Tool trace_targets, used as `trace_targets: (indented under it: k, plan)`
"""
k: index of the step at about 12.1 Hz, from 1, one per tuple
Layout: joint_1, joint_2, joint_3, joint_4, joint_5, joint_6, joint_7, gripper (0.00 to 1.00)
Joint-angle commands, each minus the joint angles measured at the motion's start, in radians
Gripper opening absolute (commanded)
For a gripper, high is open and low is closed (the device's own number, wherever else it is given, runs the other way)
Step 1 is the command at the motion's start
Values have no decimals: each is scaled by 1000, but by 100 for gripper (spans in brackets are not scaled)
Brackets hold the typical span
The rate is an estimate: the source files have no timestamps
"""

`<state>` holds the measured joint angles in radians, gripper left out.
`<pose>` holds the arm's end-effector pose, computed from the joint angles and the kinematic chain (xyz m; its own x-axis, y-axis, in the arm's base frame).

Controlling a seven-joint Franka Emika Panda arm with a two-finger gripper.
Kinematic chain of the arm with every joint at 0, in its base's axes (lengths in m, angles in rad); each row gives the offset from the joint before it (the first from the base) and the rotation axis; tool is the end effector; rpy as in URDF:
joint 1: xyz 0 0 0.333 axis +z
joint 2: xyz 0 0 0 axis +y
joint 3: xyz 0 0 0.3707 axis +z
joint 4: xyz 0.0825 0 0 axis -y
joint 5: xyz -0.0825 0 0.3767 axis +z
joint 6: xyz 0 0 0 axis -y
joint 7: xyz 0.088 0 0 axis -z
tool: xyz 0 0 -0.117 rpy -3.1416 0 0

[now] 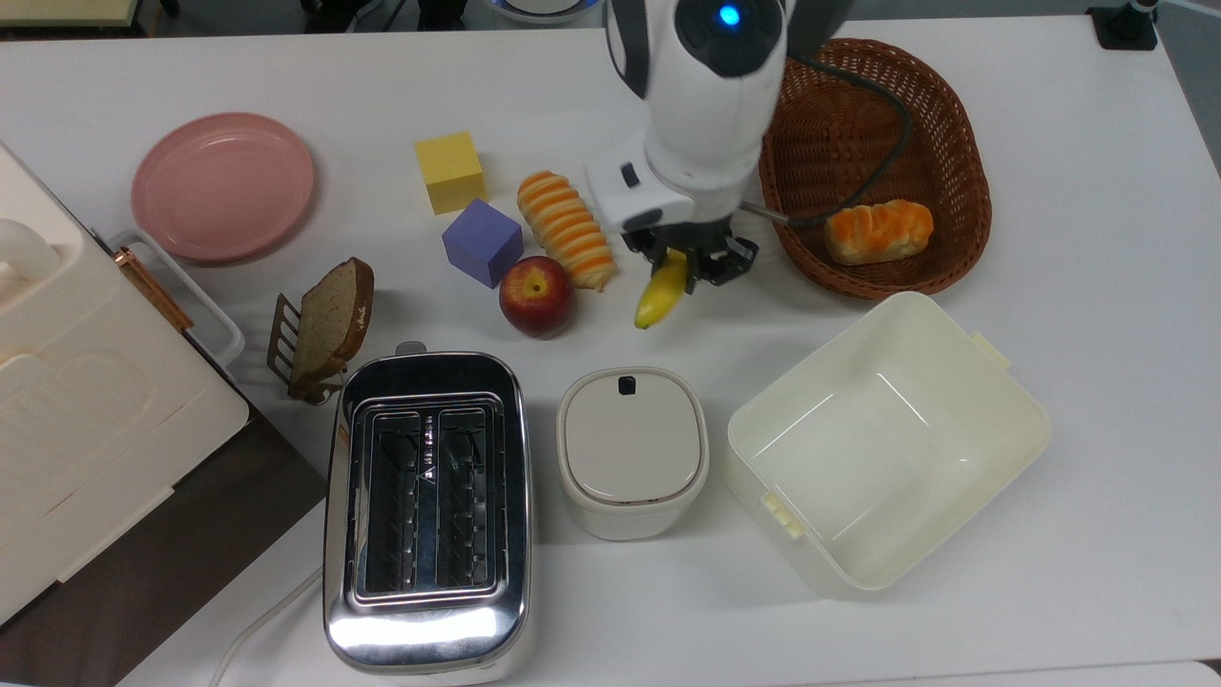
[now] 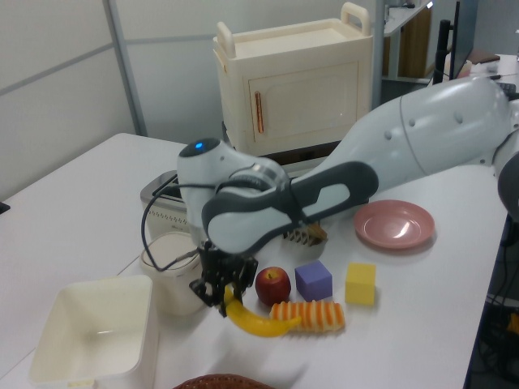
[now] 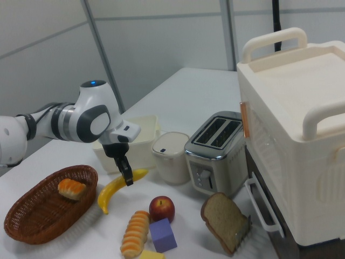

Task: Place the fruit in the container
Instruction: 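Close the gripper on the banana's stem end and lift it, then carry the banana over the cream plastic container and lower it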

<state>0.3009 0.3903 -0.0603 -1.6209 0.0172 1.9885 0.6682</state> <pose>0.6573 0.1682 0.4399 0.9086 -0.4174 -0.0127 -0.4171 -0.9086 0.0194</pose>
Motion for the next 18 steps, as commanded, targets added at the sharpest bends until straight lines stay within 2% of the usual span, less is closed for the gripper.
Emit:
trace_targets:
  k: [1, 2, 4, 6, 9, 12, 15, 18]
  plan:
    - [0, -82, -3, 21, -5, -57, -10, 14]
    - [0, -76, -3, 70, 0, -57, -6, 14]
    - [9, -61, 2, 102, -5, -33, -4, 14]
    - [15, -18, 16, 177, -11, 48, -9, 14]
    - [43, 42, 34, 202, -25, 321, -7, 14]
    - [56, 93, 50, 202, -23, 657, -10, 18]
    - [56, 114, 69, 223, -26, 740, -7, 18]
    - [55, 172, 79, 315, -23, 756, 161, 18]
